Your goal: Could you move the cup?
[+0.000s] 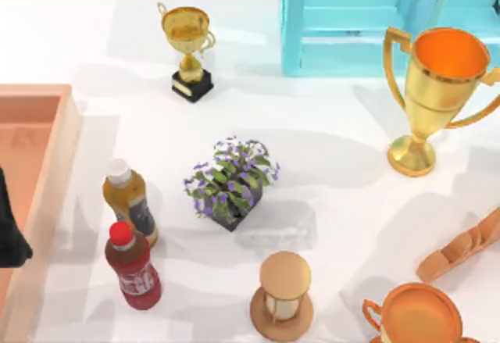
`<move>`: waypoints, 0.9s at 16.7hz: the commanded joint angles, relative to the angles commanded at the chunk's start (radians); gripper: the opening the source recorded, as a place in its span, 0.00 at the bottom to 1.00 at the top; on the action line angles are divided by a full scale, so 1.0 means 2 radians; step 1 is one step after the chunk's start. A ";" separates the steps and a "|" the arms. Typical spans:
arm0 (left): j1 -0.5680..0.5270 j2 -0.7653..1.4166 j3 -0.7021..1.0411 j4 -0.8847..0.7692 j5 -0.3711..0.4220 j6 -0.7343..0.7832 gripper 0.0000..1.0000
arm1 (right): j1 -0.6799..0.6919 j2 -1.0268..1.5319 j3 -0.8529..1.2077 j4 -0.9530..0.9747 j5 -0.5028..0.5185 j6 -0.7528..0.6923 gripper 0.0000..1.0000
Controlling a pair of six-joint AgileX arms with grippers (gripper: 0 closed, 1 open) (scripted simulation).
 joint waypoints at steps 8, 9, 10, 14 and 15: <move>0.000 0.000 0.000 0.000 0.000 0.000 1.00 | 0.000 0.000 0.000 0.000 0.000 0.000 0.00; 0.000 0.000 0.000 0.000 0.000 0.000 1.00 | -0.001 0.000 0.001 -0.001 0.000 -0.001 0.00; 0.000 0.000 0.000 0.000 0.000 0.000 1.00 | -0.006 0.004 0.008 -0.006 0.000 -0.005 0.00; 0.000 0.000 0.000 0.000 0.000 0.000 1.00 | -0.057 0.036 0.086 -0.055 0.004 -0.053 0.00; 0.000 0.000 0.000 0.000 0.000 0.000 1.00 | -0.074 0.045 0.118 -0.071 0.005 -0.070 0.00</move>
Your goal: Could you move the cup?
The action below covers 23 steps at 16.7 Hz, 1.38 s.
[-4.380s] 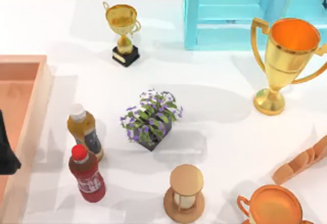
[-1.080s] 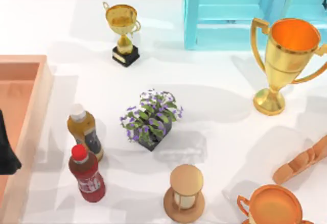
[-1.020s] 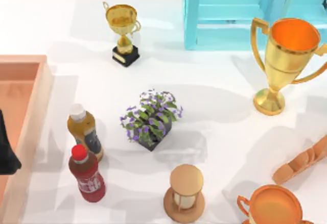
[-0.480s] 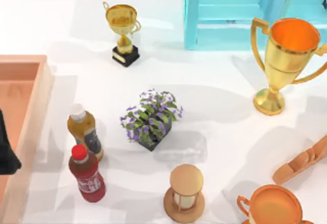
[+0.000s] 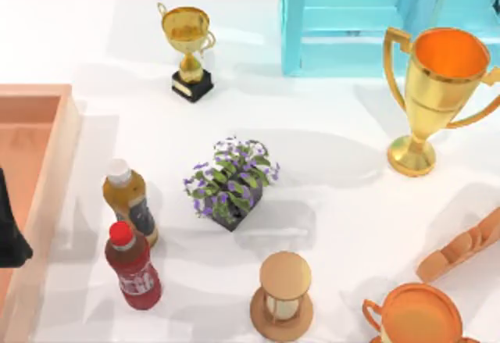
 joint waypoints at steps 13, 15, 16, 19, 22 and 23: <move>0.000 0.000 0.000 0.000 0.000 0.000 1.00 | -0.095 0.044 0.154 -0.080 0.008 -0.097 0.00; 0.000 0.000 0.000 0.000 0.000 0.000 1.00 | -0.095 0.047 0.129 -0.052 0.008 -0.095 0.00; 0.000 0.000 0.000 0.000 0.000 0.000 1.00 | -0.093 0.050 0.114 -0.033 0.008 -0.094 0.00; 0.000 0.000 0.000 0.000 0.000 0.000 1.00 | -0.090 0.057 0.069 0.019 0.008 -0.092 0.00; 0.000 0.000 0.000 0.000 0.000 0.000 1.00 | -0.089 0.060 0.058 0.030 0.008 -0.091 0.00; 0.000 0.000 0.000 0.000 0.000 0.000 1.00 | -0.089 0.060 0.058 0.030 0.008 -0.091 0.00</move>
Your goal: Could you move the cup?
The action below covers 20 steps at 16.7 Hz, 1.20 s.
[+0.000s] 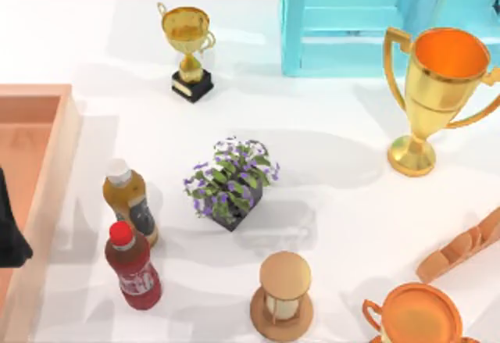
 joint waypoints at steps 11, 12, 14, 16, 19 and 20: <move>0.000 0.000 0.000 0.000 0.000 0.000 1.00 | 0.000 0.000 0.000 0.000 0.000 0.000 0.75; 0.000 0.000 0.000 0.000 0.000 0.000 1.00 | 0.000 0.000 0.000 0.000 0.000 0.000 0.83; 0.000 0.000 0.000 0.000 0.000 0.000 1.00 | 0.000 0.000 0.000 0.000 0.000 0.000 0.98; 0.000 0.000 0.000 0.000 0.000 0.000 1.00 | 0.000 0.000 0.000 0.000 0.000 0.000 1.00; 0.000 0.000 0.000 0.000 0.000 0.000 1.00 | 0.000 0.000 0.000 0.000 0.000 0.000 1.00; 0.000 0.000 0.000 0.000 0.000 0.000 1.00 | 0.000 0.000 0.000 0.000 0.000 0.000 1.00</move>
